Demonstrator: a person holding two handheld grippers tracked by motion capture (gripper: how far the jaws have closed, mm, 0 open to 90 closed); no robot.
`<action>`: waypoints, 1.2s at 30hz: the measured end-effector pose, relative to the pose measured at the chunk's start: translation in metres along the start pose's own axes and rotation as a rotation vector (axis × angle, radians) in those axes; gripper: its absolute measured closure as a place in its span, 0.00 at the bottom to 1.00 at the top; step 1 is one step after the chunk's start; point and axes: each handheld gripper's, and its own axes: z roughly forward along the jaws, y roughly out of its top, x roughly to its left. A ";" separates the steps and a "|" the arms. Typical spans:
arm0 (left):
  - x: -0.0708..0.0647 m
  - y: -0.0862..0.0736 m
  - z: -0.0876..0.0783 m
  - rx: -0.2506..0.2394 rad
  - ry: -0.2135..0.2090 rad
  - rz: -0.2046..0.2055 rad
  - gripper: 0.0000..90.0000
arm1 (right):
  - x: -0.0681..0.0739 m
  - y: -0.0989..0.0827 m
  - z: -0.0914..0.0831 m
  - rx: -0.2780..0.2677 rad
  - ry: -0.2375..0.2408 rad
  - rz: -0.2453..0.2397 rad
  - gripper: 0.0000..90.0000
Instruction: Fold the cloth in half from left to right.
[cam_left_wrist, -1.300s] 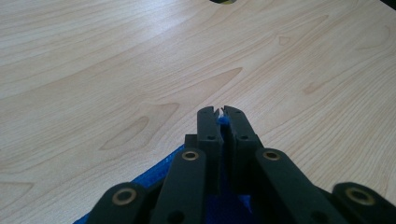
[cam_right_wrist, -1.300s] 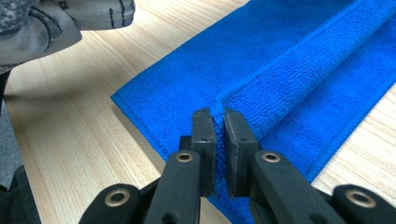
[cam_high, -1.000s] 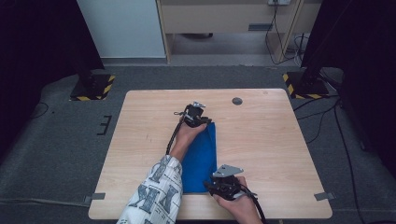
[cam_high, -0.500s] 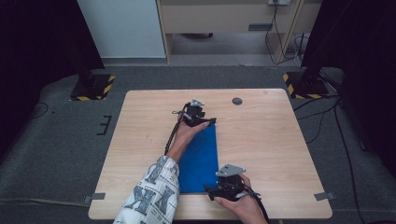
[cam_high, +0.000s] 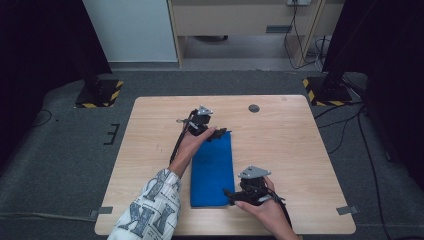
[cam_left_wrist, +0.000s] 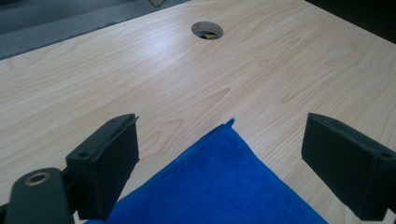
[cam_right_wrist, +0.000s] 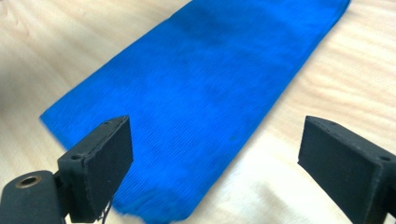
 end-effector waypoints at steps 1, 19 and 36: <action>0.000 -0.002 -0.003 0.003 0.012 0.000 0.09 | -0.003 0.001 0.001 -0.004 -0.003 0.004 0.10; 0.014 -0.043 -0.047 -0.003 0.070 -0.064 0.07 | -0.038 0.019 0.022 -0.033 0.005 -0.072 0.12; 0.036 -0.064 -0.079 -0.060 0.075 -0.094 0.09 | -0.052 0.050 0.060 0.011 -0.042 -0.085 0.17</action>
